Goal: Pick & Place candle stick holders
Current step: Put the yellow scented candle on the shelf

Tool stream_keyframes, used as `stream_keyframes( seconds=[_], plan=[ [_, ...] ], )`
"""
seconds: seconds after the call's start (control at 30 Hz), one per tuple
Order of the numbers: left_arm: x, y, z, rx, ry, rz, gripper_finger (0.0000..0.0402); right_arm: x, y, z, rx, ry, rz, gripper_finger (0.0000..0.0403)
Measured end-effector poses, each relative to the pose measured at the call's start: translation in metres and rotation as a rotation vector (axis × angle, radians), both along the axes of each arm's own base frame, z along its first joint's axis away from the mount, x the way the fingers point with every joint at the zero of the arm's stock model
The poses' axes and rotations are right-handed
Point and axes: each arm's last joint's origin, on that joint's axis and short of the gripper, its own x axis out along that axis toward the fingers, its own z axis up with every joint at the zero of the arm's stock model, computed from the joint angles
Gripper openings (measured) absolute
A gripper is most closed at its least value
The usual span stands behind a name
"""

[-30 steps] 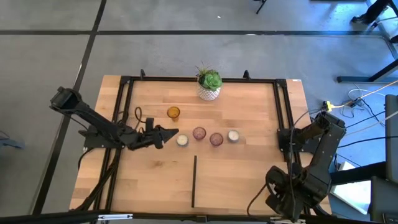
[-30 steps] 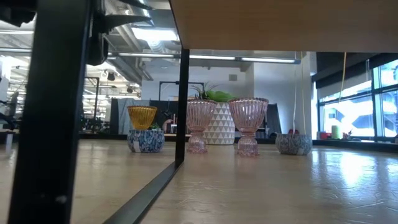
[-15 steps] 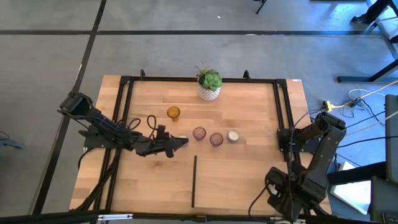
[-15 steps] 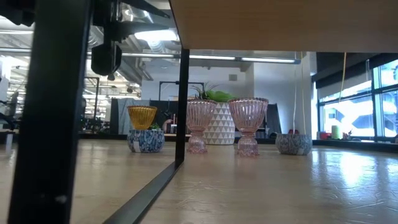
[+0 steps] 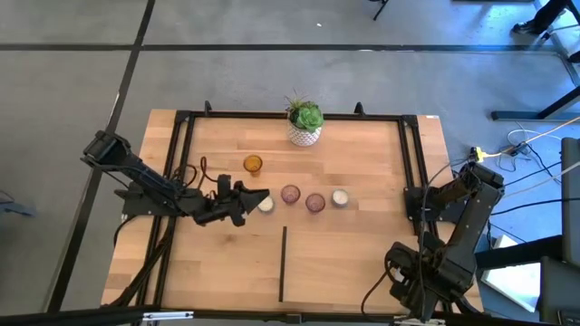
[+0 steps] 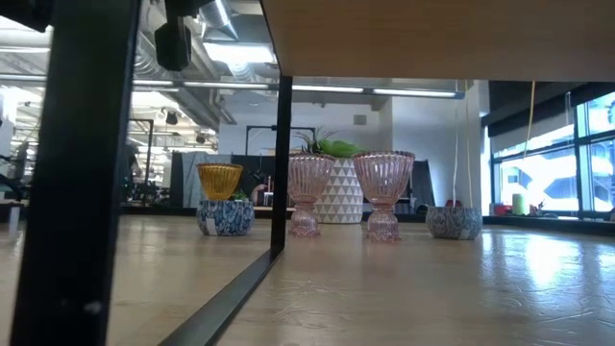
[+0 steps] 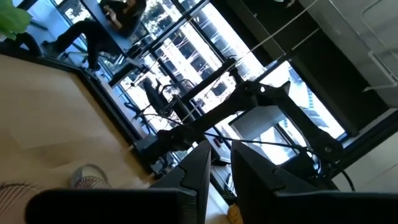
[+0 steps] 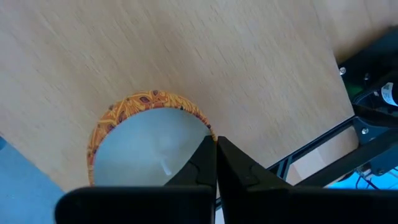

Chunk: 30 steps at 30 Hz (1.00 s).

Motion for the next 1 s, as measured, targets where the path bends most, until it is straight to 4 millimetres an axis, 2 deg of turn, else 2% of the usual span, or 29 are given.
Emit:
stream_keyframes(
  seconds=[0.67, 1.0],
  plan=[
    [0.000, 0.000, -0.001, 0.009, 0.015, -0.003, 0.0059, 0.000, -0.002, 0.002, 0.019, 0.016, 0.005, 0.0007],
    [0.000, 0.000, -0.001, 0.009, 0.016, -0.003, 0.0059, -0.009, -0.019, 0.024, 0.068, -0.073, -0.029, 0.0029]
  ],
)
